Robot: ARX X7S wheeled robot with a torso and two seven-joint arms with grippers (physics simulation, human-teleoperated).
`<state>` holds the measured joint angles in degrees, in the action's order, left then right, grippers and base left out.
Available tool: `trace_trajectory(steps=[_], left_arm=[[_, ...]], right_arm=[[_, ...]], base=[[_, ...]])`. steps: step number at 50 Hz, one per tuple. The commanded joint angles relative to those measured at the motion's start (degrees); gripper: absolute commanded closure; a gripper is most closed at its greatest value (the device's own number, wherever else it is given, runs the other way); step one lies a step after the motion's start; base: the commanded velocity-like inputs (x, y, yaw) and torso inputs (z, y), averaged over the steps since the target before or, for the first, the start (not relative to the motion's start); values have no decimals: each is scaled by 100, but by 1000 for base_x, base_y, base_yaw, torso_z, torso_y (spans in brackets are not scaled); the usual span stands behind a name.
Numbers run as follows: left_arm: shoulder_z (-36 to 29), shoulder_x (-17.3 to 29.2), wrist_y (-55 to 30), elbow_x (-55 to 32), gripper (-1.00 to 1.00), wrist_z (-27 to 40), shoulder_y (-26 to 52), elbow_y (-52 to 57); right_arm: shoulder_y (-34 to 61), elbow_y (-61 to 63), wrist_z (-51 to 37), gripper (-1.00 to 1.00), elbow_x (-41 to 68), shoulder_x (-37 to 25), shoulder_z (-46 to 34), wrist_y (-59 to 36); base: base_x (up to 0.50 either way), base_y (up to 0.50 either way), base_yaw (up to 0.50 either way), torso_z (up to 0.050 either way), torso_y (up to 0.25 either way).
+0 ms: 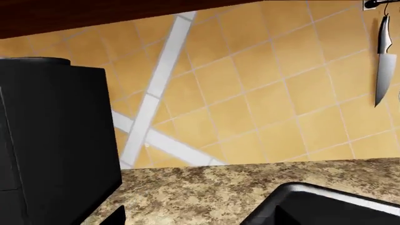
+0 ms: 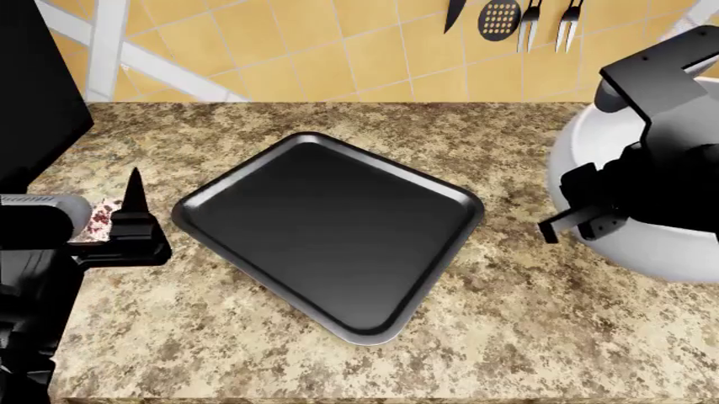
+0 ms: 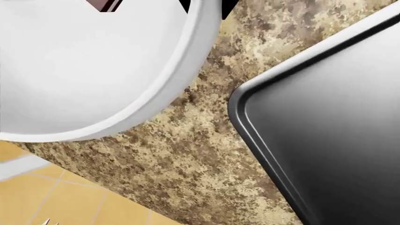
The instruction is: Pick up the bowl with cake and place it on the tray. Pick up the cupcake and place it on the tray.
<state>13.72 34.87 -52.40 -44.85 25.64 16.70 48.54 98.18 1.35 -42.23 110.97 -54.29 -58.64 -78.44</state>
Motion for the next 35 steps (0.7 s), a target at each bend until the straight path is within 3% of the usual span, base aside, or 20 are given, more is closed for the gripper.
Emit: trace_trajectory(steps=[1, 19, 35], left_arm=[[418, 311, -160, -12, -100, 86, -746, 225], [-270, 131, 263, 738, -100, -9, -1164, -683], [-602, -340, 537, 836, -100, -91, -906, -1616]], right_arm=[[64, 130, -3, 100, -218, -141, 63, 24], [6, 231, 58, 100, -227, -238, 60, 134], [-10, 288, 122, 100, -296, -334, 32, 184]], base=[[0, 0, 0, 0, 0], [0, 0, 0, 0, 1], [0, 0, 0, 1, 1]])
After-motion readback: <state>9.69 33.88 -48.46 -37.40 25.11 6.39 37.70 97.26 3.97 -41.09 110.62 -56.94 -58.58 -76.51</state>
